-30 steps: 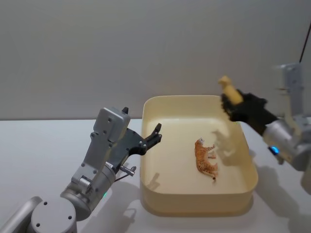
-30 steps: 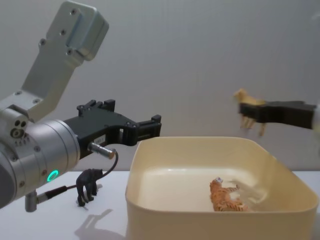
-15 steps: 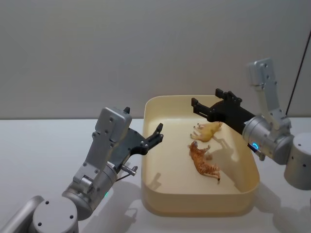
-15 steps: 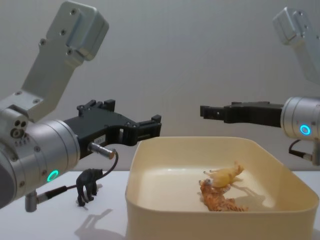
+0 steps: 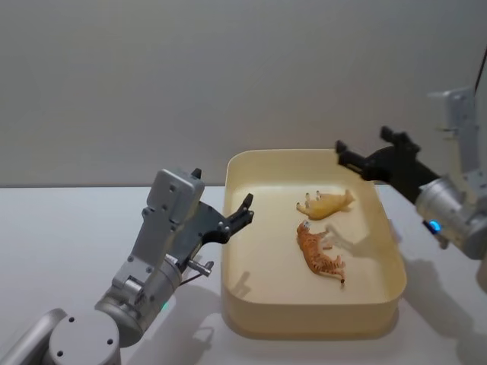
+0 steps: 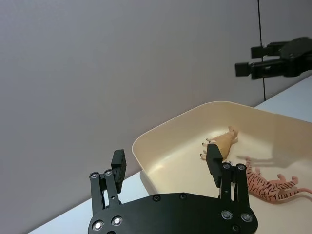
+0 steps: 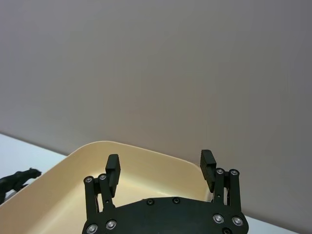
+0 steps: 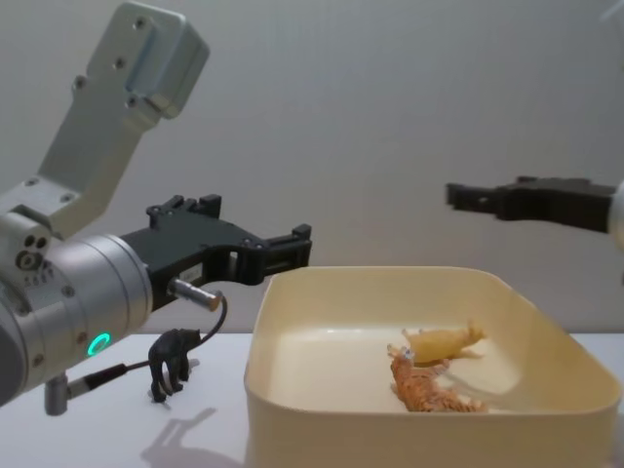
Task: Pick up the toy alternately with two hands and place it into the central storage box.
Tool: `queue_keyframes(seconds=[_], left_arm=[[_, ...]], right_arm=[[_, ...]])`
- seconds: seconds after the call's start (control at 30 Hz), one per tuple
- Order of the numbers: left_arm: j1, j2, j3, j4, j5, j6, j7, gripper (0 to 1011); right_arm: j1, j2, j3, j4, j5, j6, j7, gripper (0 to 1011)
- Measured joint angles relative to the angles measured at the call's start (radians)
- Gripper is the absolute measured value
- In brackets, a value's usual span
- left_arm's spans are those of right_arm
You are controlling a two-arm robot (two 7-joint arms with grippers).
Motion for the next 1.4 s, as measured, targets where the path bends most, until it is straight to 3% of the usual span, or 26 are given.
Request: queue_keyframes(seconds=[0.33,0.6,1.0,1.4], left_arm=[[0.048,0.054,-0.031,-0.054,-0.064,0.016,0.053,1001],[0.067,0.103,-0.070,-0.062,-0.137,0.013,0.031,1001],[0.032,0.144,-0.121,0.026,-0.246,0.003,-0.153,1001],[-0.057,0.153,-0.158,0.179,-0.303,0.078,-0.355,1001]], right_arm=[[-0.036,0.037,0.037,-0.049,0.019,-0.029,-0.039,1001],[-0.050,0.051,0.051,-0.066,0.026,-0.040,-0.053,1001],[-0.060,0.061,0.061,-0.080,0.032,-0.048,-0.064,1001],[-0.064,0.065,0.065,-0.085,0.033,-0.051,-0.068,1001]])
